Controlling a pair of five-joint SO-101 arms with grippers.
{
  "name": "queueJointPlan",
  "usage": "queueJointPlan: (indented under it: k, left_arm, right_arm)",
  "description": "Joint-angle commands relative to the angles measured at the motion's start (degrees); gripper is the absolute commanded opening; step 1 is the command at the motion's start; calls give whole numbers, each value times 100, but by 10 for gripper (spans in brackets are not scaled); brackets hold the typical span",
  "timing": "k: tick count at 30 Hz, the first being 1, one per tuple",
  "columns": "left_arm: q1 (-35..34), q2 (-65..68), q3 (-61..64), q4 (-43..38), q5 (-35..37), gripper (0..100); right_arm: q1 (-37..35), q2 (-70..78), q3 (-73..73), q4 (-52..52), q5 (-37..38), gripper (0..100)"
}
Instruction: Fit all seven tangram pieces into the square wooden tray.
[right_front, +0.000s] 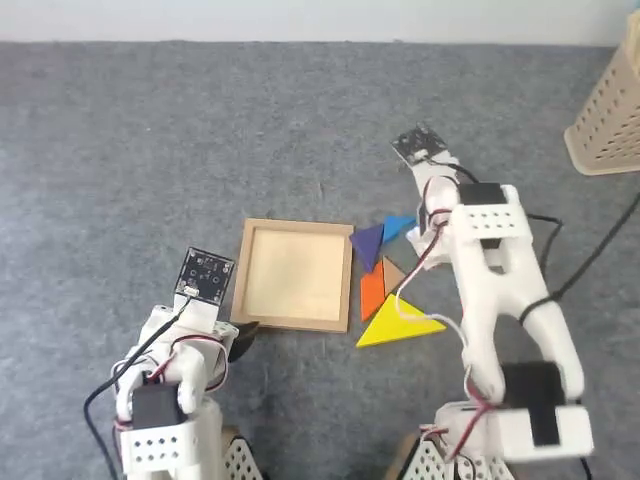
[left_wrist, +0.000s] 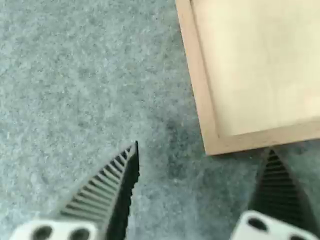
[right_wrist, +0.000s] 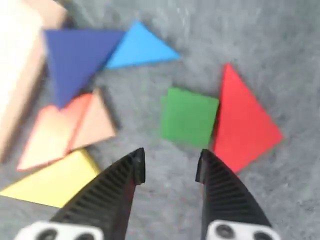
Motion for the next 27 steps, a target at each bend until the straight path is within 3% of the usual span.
queueJointPlan:
  k: [1, 5, 8, 12, 17, 27]
  left_arm:
    - [26, -79, -31, 0, -26, 353]
    - [26, -79, -31, 0, -26, 353]
    - [26, -79, -31, 0, -26, 353]
    - [26, -79, -31, 0, -26, 353]
    - [26, -79, -31, 0, -26, 353]
    - [26, -79, -31, 0, -26, 353]
  right_arm:
    - [-409, -822, -369, 154, -422, 159]
    - [-945, -1147, -369, 171, -800, 159]
    - [-1226, -1244, -352, 224, -686, 159]
    - [-585, -998, -360, 312, 132, 170]
    - [470, -198, -369, 207, 1099, 306]
    - [576, 1042, -378, -743, 1547, 335]
